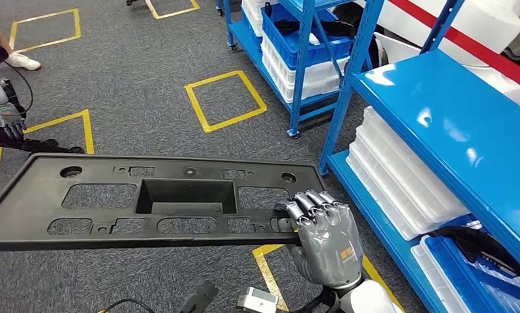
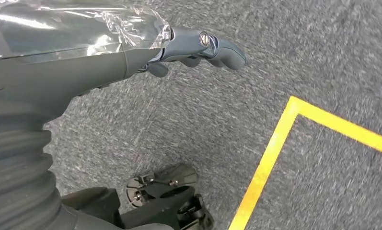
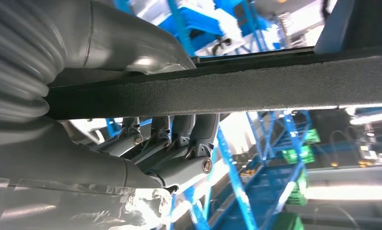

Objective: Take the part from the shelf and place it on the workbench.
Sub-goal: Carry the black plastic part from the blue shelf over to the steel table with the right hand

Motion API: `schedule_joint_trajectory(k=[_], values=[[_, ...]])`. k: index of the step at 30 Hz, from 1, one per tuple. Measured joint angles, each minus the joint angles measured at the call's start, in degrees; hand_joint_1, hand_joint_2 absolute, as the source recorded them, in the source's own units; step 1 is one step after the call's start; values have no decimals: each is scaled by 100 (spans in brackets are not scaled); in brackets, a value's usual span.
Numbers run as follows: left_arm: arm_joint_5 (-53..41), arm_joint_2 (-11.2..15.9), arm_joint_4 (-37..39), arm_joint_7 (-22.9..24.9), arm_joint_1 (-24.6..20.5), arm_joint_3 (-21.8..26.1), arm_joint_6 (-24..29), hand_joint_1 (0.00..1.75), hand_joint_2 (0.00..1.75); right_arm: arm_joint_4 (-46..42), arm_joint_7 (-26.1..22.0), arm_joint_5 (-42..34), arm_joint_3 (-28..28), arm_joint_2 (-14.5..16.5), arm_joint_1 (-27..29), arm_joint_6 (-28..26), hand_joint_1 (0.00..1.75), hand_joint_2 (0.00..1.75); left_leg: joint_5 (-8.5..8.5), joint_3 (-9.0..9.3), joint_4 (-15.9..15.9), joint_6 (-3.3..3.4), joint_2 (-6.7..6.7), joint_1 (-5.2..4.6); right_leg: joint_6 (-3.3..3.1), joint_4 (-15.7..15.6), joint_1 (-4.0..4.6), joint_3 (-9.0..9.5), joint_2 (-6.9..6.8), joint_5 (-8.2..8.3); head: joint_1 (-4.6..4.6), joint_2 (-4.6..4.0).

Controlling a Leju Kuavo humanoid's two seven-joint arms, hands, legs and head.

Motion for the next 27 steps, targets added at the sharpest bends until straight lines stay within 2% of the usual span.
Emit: schedule_joint_trajectory(k=[1, 2, 3, 4, 5, 6, 7, 9, 11, 12, 13, 14, 15, 17, 18, 19, 21, 22, 23, 24, 26, 27], values=[[0, -1, 1, 1, -3, -1, 0, 0, 175, 2, -1, 1, 1, 1, 0, 0, 175, 175, -20, -19, 41, -24, -59, -2, -11, -349, -11, 141, 116, 158, 8, 0], [0, -1, 1, 3, -6, -1, 1, 0, 175, 5, -2, 1, 2, 2, 1, 0, 175, 175, -33, -48, 79, -54, -113, 0, -24, -582, -22, 232, 222, 238, 11, 0], [-1, 0, 2, 5, -6, -1, 2, 0, 175, 8, -3, 2, 5, 3, 3, -1, 175, 175, -39, -82, 107, -85, -159, 7, -40, -691, -22, 271, 300, 248, 12, 0], [-3, 0, 2, 8, -2, -1, 3, 0, 175, 11, -4, 5, 8, 4, 5, -1, 175, 175, -34, -107, 118, -121, -204, 16, -61, -708, -11, 279, 318, 230, 7, 0], [-4, 1, 2, 12, 5, -1, 4, 0, 175, 13, -5, 9, 9, 8, 5, -2, 175, 175, -26, -118, 112, -154, -254, 31, -91, -723, -9, 286, 276, 235, -1, 0], [-6, 5, 3, 15, 13, -1, 5, 0, 175, 15, -9, 12, 11, 15, 4, -4, 175, 175, -39, -119, 129, -187, -246, 38, -121, -747, -10, 307, 219, 245, -5, 0], [-8, 10, 4, 19, 13, -1, 7, 0, 175, 16, -14, 15, 11, 25, 2, -9, 175, 175, -93, -145, 206, -220, -176, 33, -151, -774, -20, 332, 159, 254, -30, 0], [-10, 17, 6, 28, -4, -1, 9, 0, 175, 17, -31, 16, 11, 41, 3, -18, 175, 175, -348, -351, 678, -278, 80, 23, -195, -811, -32, 375, 19, 256, -88, 0], [-10, 17, 6, 38, -13, -1, 10, 0, 175, 25, -52, 22, 11, 46, 7, -22, 175, 175, -632, -707, 1384, -323, 245, 39, -220, -811, -18, 389, -118, 238, -119, 0], [-9, 17, 7, 43, -8, -1, 11, 0, 175, 32, -62, 30, 11, 46, 9, -22, 175, 175, -668, -817, 1593, -332, 275, 48, -225, -809, -13, 394, -183, 227, -119, 0], [-9, 17, 7, 47, -1, -1, 13, 0, 175, 39, -71, 39, 11, 48, 10, -22, 175, 175, -602, -826, 1597, -331, 290, 53, -225, -808, -10, 403, -241, 215, -121, 0], [-9, 18, 8, 51, 4, -1, 14, 0, 175, 44, -76, 49, 11, 50, 9, -22, 175, 175, -442, -718, 1376, -319, 305, 53, -219, -808, -8, 420, -293, 202, -126, 0], [-9, 20, 8, 53, 6, -1, 15, 0, 175, 46, -79, 58, 11, 57, 8, -22, 175, 175, -231, -518, 981, -295, 357, 44, -206, -809, -8, 444, -341, 184, -130, 0], [-10, 22, 8, 56, -5, -1, 17, 0, 175, 48, -81, 67, 11, 71, 4, -24, 175, 175, 16, -176, 284, -226, 527, -15, -167, -817, 6, 486, -423, 149, -126, 0], [-11, 23, 8, 58, -8, -1, 19, 0, 175, 48, -81, 67, 11, 77, 2, -25, 175, 175, 51, -101, 108, -194, 585, -48, -142, -823, 14, 499, -458, 137, -120, 0], [-11, 23, 8, 62, -8, -1, 19, 0, 175, 48, -81, 67, 12, 78, 1, -25, 175, 175, 31, -98, 70, -169, 595, -74, -115, -836, 20, 509, -491, 132, -113, 0], [-13, 24, 8, 68, 3, -1, 20, 0, 175, 48, -80, 73, 13, 86, -1, -26, 175, 175, 53, -84, 17, -118, 508, -63, -52, -860, 20, 552, -533, 109, -108, 0], [-17, 25, 9, 73, 4, -1, 20, 0, 175, 49, -78, 78, 13, 89, -5, -28, 175, 175, 68, -54, -30, -86, 465, -45, -26, -814, 18, 555, -479, 56, -98, 0], [-23, 27, 9, 78, -4, 0, 19, 0, 175, 49, -76, 82, 13, 91, -9, -29, 175, 175, 87, -22, -77, -50, 424, -25, -9, -669, 16, 507, -391, -49, -81, 0], [-31, 28, 10, 83, -13, 1, 16, 0, 175, 50, -73, 85, 14, 91, -11, -30, 175, 175, 101, 5, -110, -22, 382, -8, -1, -398, 10, 388, -279, -206, -58, 0], [-42, 30, 10, 87, -27, 1, 10, 0, 175, 55, -60, 84, 15, 87, -4, -30, 175, 175, 99, 12, -112, 13, 288, -17, 0, 340, 13, 6, -130, -522, -17, 0], [-44, 30, 10, 88, -24, 1, 7, 0, 175, 59, -51, 84, 17, 84, 2, -29, 175, 175, 91, 11, -102, 20, 234, -20, 3, 613, 14, -155, -107, -579, -10, 0]])
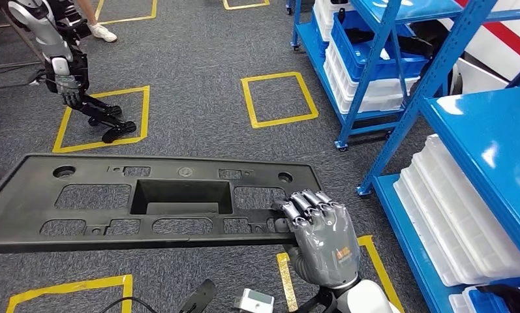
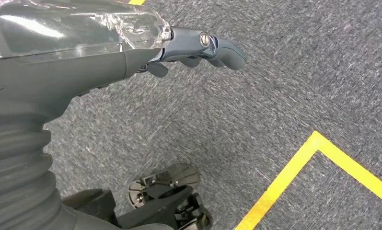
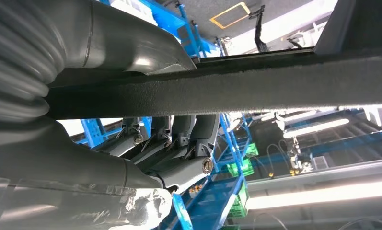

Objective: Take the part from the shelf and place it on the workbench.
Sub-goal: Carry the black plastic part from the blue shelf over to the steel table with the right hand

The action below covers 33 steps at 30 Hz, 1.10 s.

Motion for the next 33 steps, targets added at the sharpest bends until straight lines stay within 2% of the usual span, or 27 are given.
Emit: schedule_joint_trajectory(k=[1, 2, 3, 5, 6, 7, 9, 11, 13, 15, 16, 17, 18, 20, 21, 22, 24, 25, 26, 28, 30, 31, 32, 33], values=[[-1, 0, 1, 1, 5, 0, 1, 0, 175, 5, 8, 0, 2, -4, 3, 1, 175, 175, -9, 1, 15, 1, -59, -1, 0, 79, 0, -75, 11, 60, 7, 0], [-2, 0, 1, 1, 8, 0, 4, 0, 175, 8, 15, 1, 4, -7, 3, 2, 175, 175, -23, 1, 36, -3, -123, 0, -5, -73, -3, -43, 25, 234, 9, 0], [-3, 0, 2, 2, 8, 0, 8, 0, 175, 9, 21, 1, 6, -8, 2, 2, 175, 175, -42, 2, 65, -16, -188, 4, -15, -417, -8, 84, 64, 481, 13, 0], [-6, 0, 2, 3, 3, 0, 16, 0, 175, 9, 29, 1, 9, -8, -2, 1, 175, 175, -86, -29, 146, -64, -308, 4, -45, -1093, -28, 355, 247, 798, 25, 0], [-7, 0, 2, 3, 2, 0, 22, 0, 175, 10, 32, 1, 10, -8, -2, -1, 175, 175, -98, -54, 177, -95, -354, 9, -59, -1271, -29, 425, 321, 847, 24, 0], [-9, 0, 2, 4, 4, 0, 28, 0, 175, 10, 33, 1, 11, -8, -3, -1, 175, 175, -99, -79, 192, -128, -396, 17, -78, -1319, -20, 441, 359, 828, 21, 0], [-12, 6, 3, 4, 15, 0, 41, 0, 175, 10, 36, 2, 13, -7, -9, -2, 175, 175, -94, -97, 190, -198, -455, 41, -131, -1354, -9, 454, 284, 849, 10, 0], [-16, 16, 5, 4, 16, -1, 45, 0, 175, 9, 37, 9, 14, 0, -24, -3, 175, 175, -200, -150, 353, -267, -298, 26, -191, -1399, -31, 492, 177, 867, -35, 0], [-18, 21, 7, 3, 2, -2, 48, 0, 175, 8, 38, 16, 14, 7, -34, -3, 175, 175, -503, -407, 935, -327, -45, 24, -228, -1420, -36, 523, 55, 862, -93, 0], [-16, 22, 7, 2, 2, -2, 49, 0, 175, 8, 38, 18, 14, 7, -36, -2, 175, 175, -762, -756, 1620, -367, 43, 53, -244, -1419, -27, 535, -72, 842, -110, 0], [-16, 22, 7, 2, 9, -2, 50, 0, 175, 8, 38, 19, 15, 7, -35, -2, 175, 175, -758, -830, 1748, -373, 54, 63, -242, -1418, -26, 542, -130, 831, -113, 0], [-15, 24, 7, 2, 15, -2, 50, 0, 175, 8, 38, 20, 16, 7, -36, -2, 175, 175, -645, -789, 1648, -371, 65, 69, -237, -1418, -26, 555, -185, 817, -117, 0], [-15, 25, 7, 2, 17, -2, 50, 0, 175, 8, 38, 21, 17, 8, -37, -2, 175, 175, -450, -637, 1333, -357, 93, 69, -225, -1418, -27, 578, -237, 799, -122, 0], [-15, 28, 7, 2, 9, -2, 53, 0, 175, 7, 39, 21, 18, 15, -41, -2, 175, 175, -118, -257, 539, -297, 284, 28, -186, -1420, -15, 630, -325, 756, -125, 0], [-16, 28, 7, 2, 5, -2, 56, 0, 175, 6, 39, 22, 18, 19, -44, -2, 175, 175, -42, -146, 291, -257, 358, 0, -158, -1425, -4, 648, -361, 739, -122, 0], [-16, 28, 7, 1, 5, -2, 58, 0, 175, 6, 40, 25, 18, 21, -47, -1, 175, 175, -33, -107, 177, -220, 403, -28, -131, -1433, 6, 660, -395, 727, -118, 0], [-16, 29, 7, 0, 11, -2, 66, 0, 175, 5, 41, 34, 18, 25, -55, 2, 175, 175, -32, -106, 144, -156, 319, -43, -68, -1468, 20, 694, -467, 713, -113, 0], [-16, 30, 7, -2, 16, -2, 73, 0, 175, 4, 43, 41, 18, 27, -59, 5, 175, 175, -19, -84, 104, -126, 279, -32, -38, -1459, 16, 714, -451, 685, -106, 0], [-17, 31, 7, -3, 14, -1, 84, 0, 175, 2, 44, 48, 18, 28, -68, 8, 175, 175, -2, -53, 58, -90, 234, -15, -15, -1373, 13, 694, -375, 609, -89, 0], [-18, 33, 7, -7, 0, 1, 105, 0, 175, -1, 44, 59, 19, 30, -84, 12, 175, 175, 19, -6, -3, -27, 144, 7, -4, -842, 1, 461, -134, 305, -43, 0], [-21, 35, 7, -7, -9, 1, 114, 0, 175, -1, 44, 66, 20, 26, -87, 16, 175, 175, 9, -1, 2, 9, 34, 0, -12, -105, 3, 65, -9, 26, -11, 0], [-23, 35, 7, -7, -5, 1, 115, 0, 175, -1, 46, 72, 20, 24, -84, 19, 175, 175, 0, 1, 13, 15, -29, -5, -13, 84, 5, -62, 8, 26, -3, 0], [-23, 35, 7, -7, -1, 1, 115, 0, 175, -1, 48, 77, 20, 22, -83, 22, 175, 175, -11, 5, 25, 15, -93, -6, -17, 69, 4, -96, 17, 136, 1, 0], [-23, 35, 7, -7, 2, 2, 115, 0, 175, -1, 49, 81, 20, 21, -84, 23, 175, 175, -26, 11, 44, 8, -163, -4, -27, -176, 2, -20, 37, 350, 3, 0]])
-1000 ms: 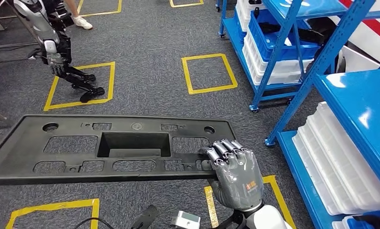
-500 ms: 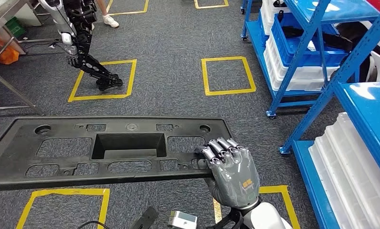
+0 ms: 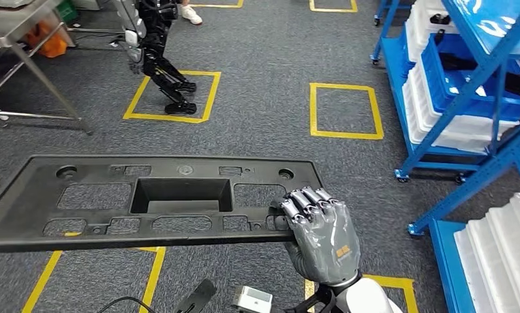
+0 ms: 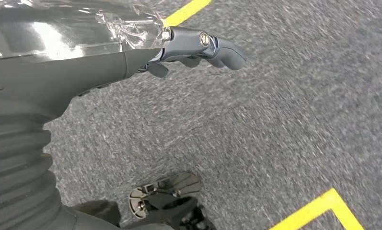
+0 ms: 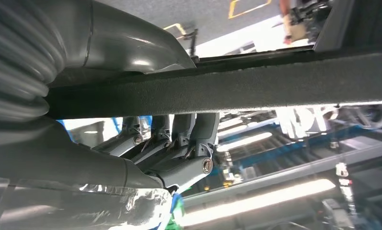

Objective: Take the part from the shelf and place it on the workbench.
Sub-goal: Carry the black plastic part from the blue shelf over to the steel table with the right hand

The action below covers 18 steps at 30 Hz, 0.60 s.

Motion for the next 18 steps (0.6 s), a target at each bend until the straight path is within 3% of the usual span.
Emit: schedule_joint_trajectory(k=[1, 3, 5, 7, 8, 10, 12, 13, 14, 15, 17, 18], values=[[0, 0, 0, 0, 0, 0, 0, 0, 175, 0, 0, 3, 1, -1, -1, 1, 175, 175, -20, 4, 26, -15, -68, 5, -13, -379, -5, 137, 65, 245, 6, 0], [1, 1, 0, 0, -5, 1, 0, 0, 175, -1, 0, 3, 2, 0, -1, 2, 175, 175, -60, -35, 103, -67, -187, 2, -44, -996, -22, 372, 285, 525, 17, 0], [0, 1, 0, 0, 1, 0, 0, 0, 175, -3, 0, 3, 5, 0, -1, 3, 175, 175, -68, -95, 141, -137, -276, 23, -78, -1146, -10, 423, 393, 528, 16, 0], [-1, 7, 0, 0, 17, 0, 1, 0, 175, -5, 0, 5, 7, 4, -7, 3, 175, 175, -69, -106, 143, -208, -320, 46, -134, -1193, -9, 453, 298, 542, 9, 0], [-1, 10, 0, 0, 20, 0, 2, 0, 175, -7, 1, 6, 7, 9, -13, 3, 175, 175, -113, -126, 212, -244, -251, 39, -165, -1222, -21, 482, 238, 548, -11, 0], [-1, 18, 0, -1, 7, 1, 2, 0, 175, -10, 1, 7, 7, 17, -19, 3, 175, 175, -351, -321, 666, -305, 3, 30, -208, -1263, -37, 538, 97, 548, -64, 0], [-1, 19, 0, -2, -1, 1, 2, 0, 175, -11, 1, 7, 8, 19, -18, 4, 175, 175, -645, -694, 1391, -355, 173, 49, -231, -1266, -27, 565, -40, 524, -97, 0], [-2, 20, 0, -2, 6, 0, 2, 0, 175, -11, 1, 7, 9, 18, -16, 5, 175, 175, -695, -828, 1631, -367, 203, 61, -233, -1264, -24, 575, -103, 509, -98, 0], [-2, 20, 0, -2, 14, 0, 1, 0, 175, -11, 1, 7, 10, 17, -14, 5, 175, 175, -640, -863, 1669, -370, 218, 69, -229, -1263, -24, 588, -162, 494, -102, 0], [-3, 20, 0, -2, 21, 0, 1, 0, 175, -11, 1, 7, 11, 17, -14, 4, 175, 175, -485, -780, 1479, -363, 236, 72, -221, -1263, -25, 609, -215, 477, -107, 0], [-5, 21, 0, -2, 18, 1, -1, 0, 175, -13, 2, 7, 13, 19, -15, 3, 175, 175, -101, -391, 692, -312, 367, 52, -189, -1267, -20, 670, -312, 432, -117, 0], [-7, 22, 0, 0, 12, 1, -3, 0, 175, -14, 3, 7, 13, 19, -15, 3, 175, 175, 14, -234, 363, -277, 437, 25, -164, -1270, -11, 696, -350, 409, -115, 0]])
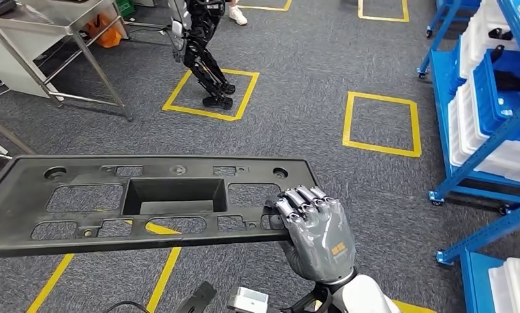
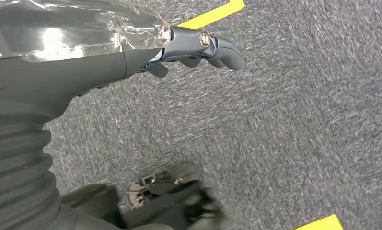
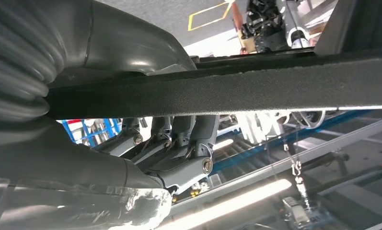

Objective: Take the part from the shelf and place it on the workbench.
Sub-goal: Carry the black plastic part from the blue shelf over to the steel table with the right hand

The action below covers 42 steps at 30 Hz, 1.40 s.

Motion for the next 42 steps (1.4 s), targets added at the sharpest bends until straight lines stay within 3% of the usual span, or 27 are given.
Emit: schedule_joint_trajectory(k=[2, 4, 6, 8, 10, 11, 12, 13, 15, 17, 19, 21, 22, 24, 26, 27, 28, 29, 31, 32, 34, 36, 38, 40, 41, 42], values=[[-8, 2, 0, 12, -2, 0, -9, 0, 175, -2, 1, 2, 0, -1, 0, -3, 175, 175, 33, 107, -261, 63, 66, -53, 57, -19, 17, 34, -64, -28, 9, 0], [-14, 10, 0, 28, 9, -1, -13, 0, 175, -2, 1, 7, -1, -1, 1, -9, 175, 175, 46, 119, -311, 124, -22, -47, 120, -54, 18, 81, -114, -52, 15, 0], [-17, 20, 0, 37, 8, -1, -10, 0, 175, -4, 0, 10, -2, -5, 0, -14, 175, 175, 75, 187, -410, 199, -99, -17, 164, 105, 12, 53, 9, -196, 45, 0], [-19, 24, 0, 40, -4, 0, -8, 0, 175, -6, -3, 11, -1, -10, 10, -17, 175, 175, 88, 229, -459, 254, -176, -14, 168, 700, 8, -224, 225, -514, 90, 0], [-19, 26, 0, 44, -5, 0, -8, 0, 175, -6, -4, 11, 0, -17, 32, -17, 175, 175, 76, 229, -446, 279, -277, -29, 164, 1376, 11, -604, 311, -734, 109, 0], [-19, 26, 0, 45, -1, 0, -8, 0, 175, -6, -4, 11, 0, -22, 40, -16, 175, 175, 66, 229, -432, 284, -337, -34, 163, 1496, 11, -703, 325, -692, 114, 0], [-18, 26, 0, 47, 2, 0, -9, 0, 175, -6, -3, 11, 0, -26, 43, -16, 175, 175, 53, 230, -411, 282, -402, -37, 156, 1383, 11, -694, 336, -534, 115, 0], [-18, 26, 0, 48, 3, 0, -9, 0, 175, -6, -4, 11, 0, -27, 43, -16, 175, 175, 34, 231, -383, 272, -468, -36, 145, 1071, 8, -587, 370, -296, 116, 0], [-18, 26, 0, 49, -3, 0, -10, 0, 175, -7, -5, 11, 0, -28, 44, -17, 175, 175, -14, 205, -298, 232, -589, -37, 122, 374, -10, -318, 571, 57, 125, 0], [-19, 26, 0, 51, -3, 0, -9, 0, 175, -7, -7, 11, 1, -28, 48, -17, 175, 175, -38, 150, -241, 170, -680, -23, 102, 104, -6, -222, 713, 123, 124, 0], [-19, 31, 0, 52, 8, 0, -8, 0, 175, -6, -7, 11, 2, -26, 47, -17, 175, 175, -36, 125, -241, 98, -752, 3, 58, 76, 7, -211, 645, 132, 115, 0], [-20, 38, -1, 52, 13, 0, -8, 0, 175, -7, -7, 11, 2, -17, 41, -17, 175, 175, -124, 82, -100, 32, -634, -3, -3, 22, -12, -161, 534, 147, 82, 0], [-20, 42, -1, 52, 6, 0, -8, 0, 175, -8, -7, 11, 2, -12, 39, -17, 175, 175, -248, -16, 131, 2, -514, -7, -29, -2, -24, -133, 464, 149, 57, 0], [-20, 42, -2, 52, -7, 0, -8, 0, 175, -7, -7, 11, 2, -7, 38, -16, 175, 175, -569, -371, 852, -54, -299, 13, -61, -6, -12, -102, 329, 125, 14, 0], [-20, 43, -2, 52, 3, 0, -8, 0, 175, -6, -7, 11, 2, -6, 43, -15, 175, 175, -675, -637, 1330, -86, -231, 45, -66, -3, -5, -79, 201, 93, 7, 0], [-19, 44, -2, 52, 10, 0, -8, 0, 175, -6, -7, 11, 3, -6, 44, -15, 175, 175, -572, -617, 1265, -91, -217, 55, -58, -2, -6, -62, 147, 75, 3, 0], [-19, 45, -2, 52, 14, 0, -8, 0, 175, -6, -7, 11, 3, -5, 43, -15, 175, 175, -382, -488, 988, -88, -190, 63, -45, -2, -9, -34, 95, 52, -2, 0], [-20, 46, -2, 52, 14, 0, -8, 0, 175, -7, -8, 11, 4, -5, 43, -16, 175, 175, -174, -292, 572, -78, -127, 64, -25, -3, -12, 2, 43, 25, -5, 0], [-22, 48, -2, 53, 5, 0, -9, 0, 175, -8, -7, 11, 4, -3, 39, -17, 175, 175, 56, 18, -79, -22, 34, 15, 34, -8, 8, 59, -43, -24, -1, 0], [-25, 48, -2, 54, 4, 0, -9, 0, 175, -8, -7, 11, 4, -3, 38, -17, 175, 175, 69, 72, -215, 14, 76, -13, 66, -15, 18, 76, -79, -40, 5, 0], [-28, 50, -2, 55, 14, 0, -10, 0, 175, -8, -9, 11, 4, -2, 35, -17, 175, 175, 51, 71, -245, 85, 15, -44, 131, -46, 27, 109, -149, -57, 20, 0], [-27, 54, -2, 52, 23, 1, -10, 0, 175, -8, -10, 11, 4, -2, 30, -15, 175, 175, 63, 120, -316, 154, -70, -30, 185, 31, 11, 126, -84, -156, 39, 0], [-22, 59, -2, 49, 11, 2, -10, 0, 175, -8, -13, 11, 5, -3, 24, -8, 175, 175, 78, 172, -376, 223, -156, -12, 196, 526, 1, -92, 142, -440, 73, 0], [-17, 60, -2, 47, 5, 2, -10, 0, 175, -7, -17, 11, 7, -6, 33, 0, 175, 175, 70, 180, -380, 263, -253, -25, 185, 1277, 14, -512, 291, -726, 102, 0], [-16, 60, -2, 46, 10, 2, -10, 0, 175, -7, -19, 11, 8, -8, 40, 4, 175, 175, 64, 182, -376, 271, -312, -33, 180, 1507, 22, -668, 313, -747, 108, 0], [-14, 60, -2, 46, 15, 2, -10, 0, 175, -6, -19, 11, 8, -10, 44, 7, 175, 175, 57, 187, -368, 275, -372, -39, 171, 1539, 26, -734, 327, -655, 111, 0]])
